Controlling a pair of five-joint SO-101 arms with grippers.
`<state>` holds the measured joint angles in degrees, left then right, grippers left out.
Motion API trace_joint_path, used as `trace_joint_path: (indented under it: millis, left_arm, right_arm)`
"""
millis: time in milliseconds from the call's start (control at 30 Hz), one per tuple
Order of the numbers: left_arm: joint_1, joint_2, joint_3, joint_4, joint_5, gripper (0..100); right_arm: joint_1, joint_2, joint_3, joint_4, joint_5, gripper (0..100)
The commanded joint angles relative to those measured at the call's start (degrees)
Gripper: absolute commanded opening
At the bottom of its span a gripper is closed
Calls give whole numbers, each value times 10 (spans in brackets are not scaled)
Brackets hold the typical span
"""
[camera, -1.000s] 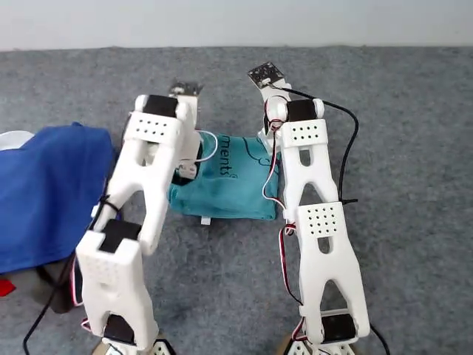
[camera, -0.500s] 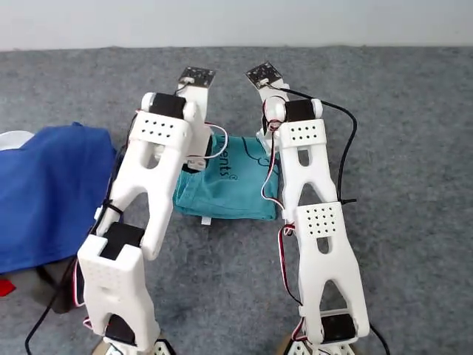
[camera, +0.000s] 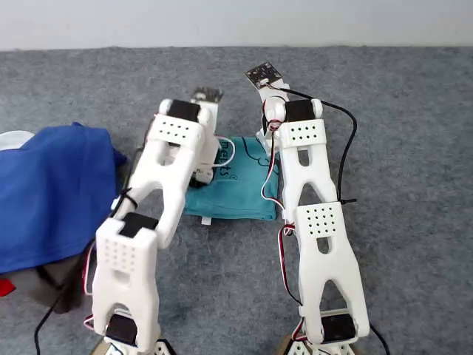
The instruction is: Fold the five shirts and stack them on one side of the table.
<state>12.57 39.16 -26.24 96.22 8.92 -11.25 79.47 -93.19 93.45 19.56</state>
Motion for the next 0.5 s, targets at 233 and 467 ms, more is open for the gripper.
trace_joint_path:
  millis: [233, 467]
  left_arm:
    - [-91, -55, 33, 43, -45, 13]
    - [-95, -207, 161, 38, -62, 13]
  right_arm:
    - [-2, 5, -6, -13, -1, 10]
    - [-1, 5, -7, -13, -1, 10]
